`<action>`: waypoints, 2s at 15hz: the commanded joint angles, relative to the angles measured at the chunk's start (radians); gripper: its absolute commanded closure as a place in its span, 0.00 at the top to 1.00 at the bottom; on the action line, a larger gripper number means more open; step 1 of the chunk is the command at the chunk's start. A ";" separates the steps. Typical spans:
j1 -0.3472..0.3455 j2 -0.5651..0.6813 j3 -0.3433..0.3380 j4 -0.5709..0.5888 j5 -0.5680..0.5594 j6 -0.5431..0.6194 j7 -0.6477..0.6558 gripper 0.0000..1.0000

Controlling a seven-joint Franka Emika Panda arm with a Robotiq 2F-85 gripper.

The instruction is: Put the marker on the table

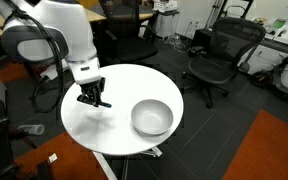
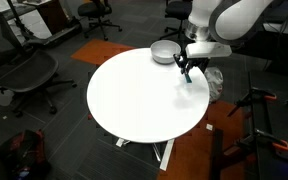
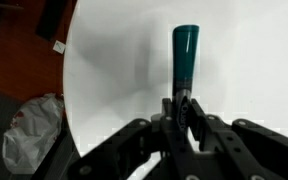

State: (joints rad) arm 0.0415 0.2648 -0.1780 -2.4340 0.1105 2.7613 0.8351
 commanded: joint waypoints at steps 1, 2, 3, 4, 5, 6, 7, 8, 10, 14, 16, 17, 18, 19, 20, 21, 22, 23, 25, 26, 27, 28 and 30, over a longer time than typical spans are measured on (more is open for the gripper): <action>-0.005 0.044 0.022 0.016 0.033 0.027 0.006 0.05; -0.006 0.054 0.028 0.020 0.042 0.028 0.002 0.05; -0.005 0.064 0.031 0.025 0.049 0.032 0.001 0.05; -0.005 0.076 0.036 0.029 0.057 0.038 -0.003 0.05; -0.003 0.088 0.038 0.034 0.062 0.043 -0.002 0.05; -0.002 0.095 0.040 0.038 0.065 0.046 -0.003 0.05; -0.001 0.107 0.042 0.044 0.068 0.049 -0.003 0.05; 0.001 0.116 0.044 0.050 0.070 0.049 -0.003 0.05; 0.001 0.134 0.046 0.061 0.075 0.050 -0.005 0.05; 0.009 0.148 0.039 0.076 0.068 0.041 -0.001 0.51; 0.014 0.139 0.034 0.072 0.064 0.045 0.002 0.65; 0.018 0.127 0.031 0.065 0.061 0.046 0.005 0.73; 0.023 0.117 0.027 0.061 0.056 0.047 0.008 0.80; 0.029 0.099 0.023 0.052 0.050 0.045 0.010 0.89; 0.030 0.080 0.024 0.043 0.050 0.037 0.007 0.95; 0.038 0.059 0.017 0.034 0.042 0.025 0.014 1.00; 0.039 0.039 0.018 0.024 0.042 0.026 0.013 1.00; 0.047 0.016 0.009 0.012 0.030 0.023 0.020 1.00; 0.057 -0.035 -0.002 -0.015 0.011 0.014 0.031 1.00; 0.061 -0.061 -0.008 -0.027 -0.002 0.007 0.037 1.00; 0.062 -0.092 -0.010 -0.046 -0.016 -0.001 0.041 1.00; 0.062 -0.119 -0.012 -0.061 -0.034 -0.007 0.046 1.00; 0.054 -0.181 -0.005 -0.094 -0.061 -0.028 0.052 1.00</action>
State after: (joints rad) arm 0.0860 0.2113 -0.1742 -2.4473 0.1022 2.7774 0.8369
